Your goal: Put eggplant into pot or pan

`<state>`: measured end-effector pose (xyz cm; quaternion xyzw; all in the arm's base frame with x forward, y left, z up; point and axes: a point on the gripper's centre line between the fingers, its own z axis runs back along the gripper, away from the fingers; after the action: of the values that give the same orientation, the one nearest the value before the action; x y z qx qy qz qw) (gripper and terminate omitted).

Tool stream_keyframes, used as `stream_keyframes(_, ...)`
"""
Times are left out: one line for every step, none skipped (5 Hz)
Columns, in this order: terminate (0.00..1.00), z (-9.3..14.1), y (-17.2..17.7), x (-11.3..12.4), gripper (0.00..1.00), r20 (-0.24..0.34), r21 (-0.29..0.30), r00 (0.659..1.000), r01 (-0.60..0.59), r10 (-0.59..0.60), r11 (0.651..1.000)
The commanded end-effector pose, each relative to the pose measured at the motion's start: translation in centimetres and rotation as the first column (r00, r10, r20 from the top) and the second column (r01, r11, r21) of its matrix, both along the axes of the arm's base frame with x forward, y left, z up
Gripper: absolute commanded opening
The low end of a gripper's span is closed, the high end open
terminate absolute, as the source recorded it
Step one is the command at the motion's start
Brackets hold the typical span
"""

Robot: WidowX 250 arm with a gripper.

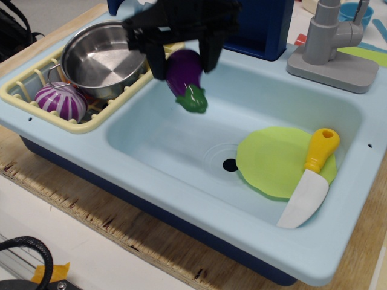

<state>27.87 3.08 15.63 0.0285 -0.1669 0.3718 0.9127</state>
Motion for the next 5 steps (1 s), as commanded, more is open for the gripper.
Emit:
stream_keyframes(0.0, 3.3, 3.3, 0.5, 0.0, 0.118, 0.021, 0.993, -0.02, 0.017, 1.0)
stream_keyframes(0.0, 3.5, 5.5, 0.4, 0.0, 0.15, 0.019, 0.988, -0.037, 0.034, 0.999)
stream_keyframes(0.0, 3.6, 8.0, 0.3, 0.0, 0.161, 0.015, 0.986, -0.047, 0.044, 0.999)
stream_keyframes(0.0, 3.6, 9.9, -0.2, 1.0, 0.18, 0.01, 0.982, -0.064, 0.062, 0.998)
stream_keyframes(0.0, 2.9, 11.1, -0.3, 1.0, 0.222, -0.018, 0.975, -0.021, 0.024, 1.0)
